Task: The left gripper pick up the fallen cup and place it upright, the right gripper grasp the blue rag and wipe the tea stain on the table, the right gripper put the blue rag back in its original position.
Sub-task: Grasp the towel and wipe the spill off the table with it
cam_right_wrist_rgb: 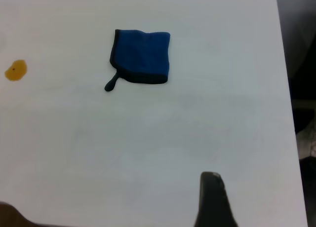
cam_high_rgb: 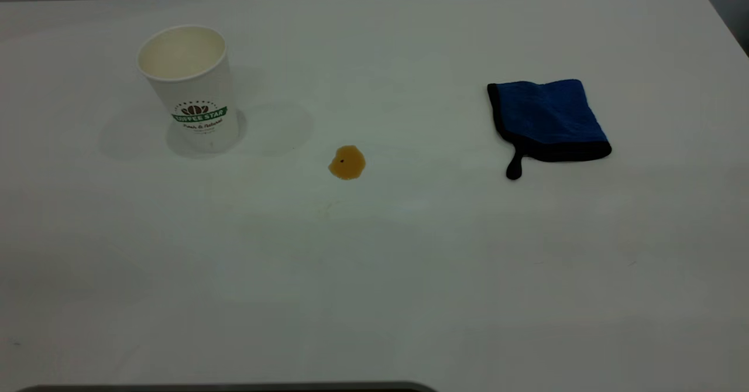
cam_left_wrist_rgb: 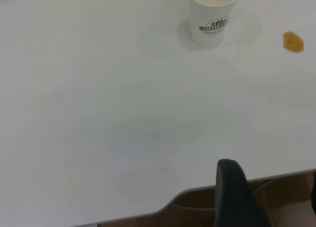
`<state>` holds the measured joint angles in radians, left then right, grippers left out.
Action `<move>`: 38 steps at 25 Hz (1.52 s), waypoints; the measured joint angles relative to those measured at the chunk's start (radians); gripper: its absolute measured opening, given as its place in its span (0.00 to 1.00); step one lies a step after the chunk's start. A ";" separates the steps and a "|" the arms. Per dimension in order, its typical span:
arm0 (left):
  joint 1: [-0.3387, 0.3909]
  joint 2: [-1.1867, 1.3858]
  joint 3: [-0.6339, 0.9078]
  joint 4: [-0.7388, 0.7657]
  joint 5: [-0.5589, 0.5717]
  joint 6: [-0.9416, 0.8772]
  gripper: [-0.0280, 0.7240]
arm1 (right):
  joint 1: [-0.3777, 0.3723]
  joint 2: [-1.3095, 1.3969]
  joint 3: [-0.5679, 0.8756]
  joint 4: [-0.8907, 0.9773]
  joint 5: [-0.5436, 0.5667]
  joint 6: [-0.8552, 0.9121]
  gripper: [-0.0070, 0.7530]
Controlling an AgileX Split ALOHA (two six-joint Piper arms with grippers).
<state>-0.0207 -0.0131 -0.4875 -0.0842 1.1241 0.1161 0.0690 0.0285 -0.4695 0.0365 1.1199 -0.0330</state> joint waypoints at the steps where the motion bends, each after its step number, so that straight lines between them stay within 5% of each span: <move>1: 0.000 -0.002 0.000 0.000 0.000 0.000 0.61 | 0.000 0.000 0.000 0.000 0.000 0.000 0.73; 21: 0.000 -0.005 0.000 0.000 0.003 0.000 0.61 | 0.000 0.060 -0.008 0.092 -0.030 -0.023 0.73; 29: 0.000 -0.006 0.000 0.000 0.003 0.000 0.61 | 0.000 0.404 -0.012 0.236 -0.294 -0.209 0.88; 38: 0.000 -0.006 0.000 0.000 0.003 0.000 0.61 | 0.000 1.005 -0.045 0.472 -0.656 -0.546 0.89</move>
<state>-0.0207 -0.0189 -0.4875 -0.0842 1.1275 0.1161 0.0690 1.0332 -0.5149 0.5083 0.4639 -0.5795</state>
